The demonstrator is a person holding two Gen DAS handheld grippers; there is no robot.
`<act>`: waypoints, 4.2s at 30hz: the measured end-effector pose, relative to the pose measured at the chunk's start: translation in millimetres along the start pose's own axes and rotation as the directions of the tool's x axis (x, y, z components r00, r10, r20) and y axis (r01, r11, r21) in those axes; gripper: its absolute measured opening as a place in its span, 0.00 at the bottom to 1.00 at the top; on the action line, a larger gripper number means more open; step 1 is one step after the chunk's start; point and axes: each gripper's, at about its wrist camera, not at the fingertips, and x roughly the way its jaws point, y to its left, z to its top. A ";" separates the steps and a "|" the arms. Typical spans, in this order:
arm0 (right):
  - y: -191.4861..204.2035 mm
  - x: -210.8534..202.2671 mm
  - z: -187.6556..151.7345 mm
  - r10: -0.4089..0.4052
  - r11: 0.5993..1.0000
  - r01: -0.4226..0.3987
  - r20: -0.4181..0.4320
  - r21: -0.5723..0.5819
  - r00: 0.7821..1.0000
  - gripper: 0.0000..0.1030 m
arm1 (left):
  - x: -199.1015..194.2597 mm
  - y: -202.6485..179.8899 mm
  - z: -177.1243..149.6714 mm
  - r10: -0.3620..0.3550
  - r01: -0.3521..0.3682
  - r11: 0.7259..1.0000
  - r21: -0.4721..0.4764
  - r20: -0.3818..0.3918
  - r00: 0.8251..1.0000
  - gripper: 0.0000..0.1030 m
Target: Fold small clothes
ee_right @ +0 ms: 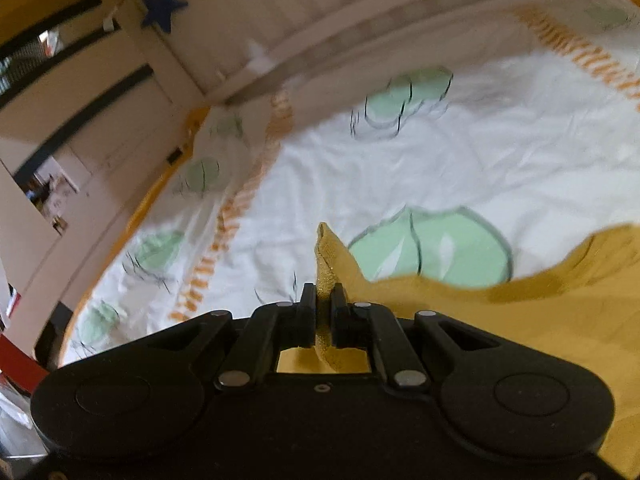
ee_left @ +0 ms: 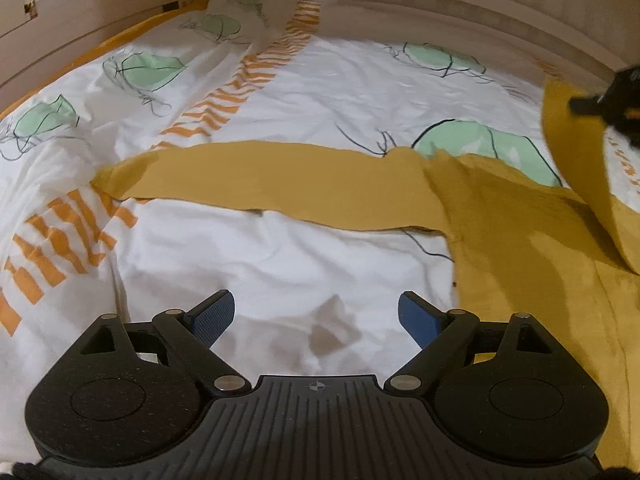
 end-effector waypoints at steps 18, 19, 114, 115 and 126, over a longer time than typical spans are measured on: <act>-48.5 -31.4 -22.2 -0.065 0.995 0.065 0.007 -0.074 0.998 0.53 | 10.1 -46.5 28.9 -0.064 0.059 0.995 0.080 0.062 0.996 0.87; -58.1 -37.8 -21.5 -0.091 0.993 0.092 0.017 -0.073 0.996 0.53 | 12.3 -54.8 31.1 -0.074 0.068 0.994 0.091 0.068 0.995 0.87; -31.4 -60.9 -136.3 -0.018 0.996 0.014 -0.053 -0.084 0.998 1.00 | 142.0 207.0 86.7 -0.017 0.028 0.914 -0.405 0.030 0.999 0.87; -30.7 -59.9 -136.6 -0.017 0.996 0.013 -0.054 -0.086 0.998 1.00 | 143.0 207.0 87.8 -0.014 0.025 0.911 -0.411 0.029 0.999 0.87; -32.0 -63.2 -137.4 -0.012 0.997 0.008 -0.060 -0.079 0.998 1.00 | 98.4 198.6 105.5 -0.002 0.044 0.894 -0.446 0.093 0.996 0.05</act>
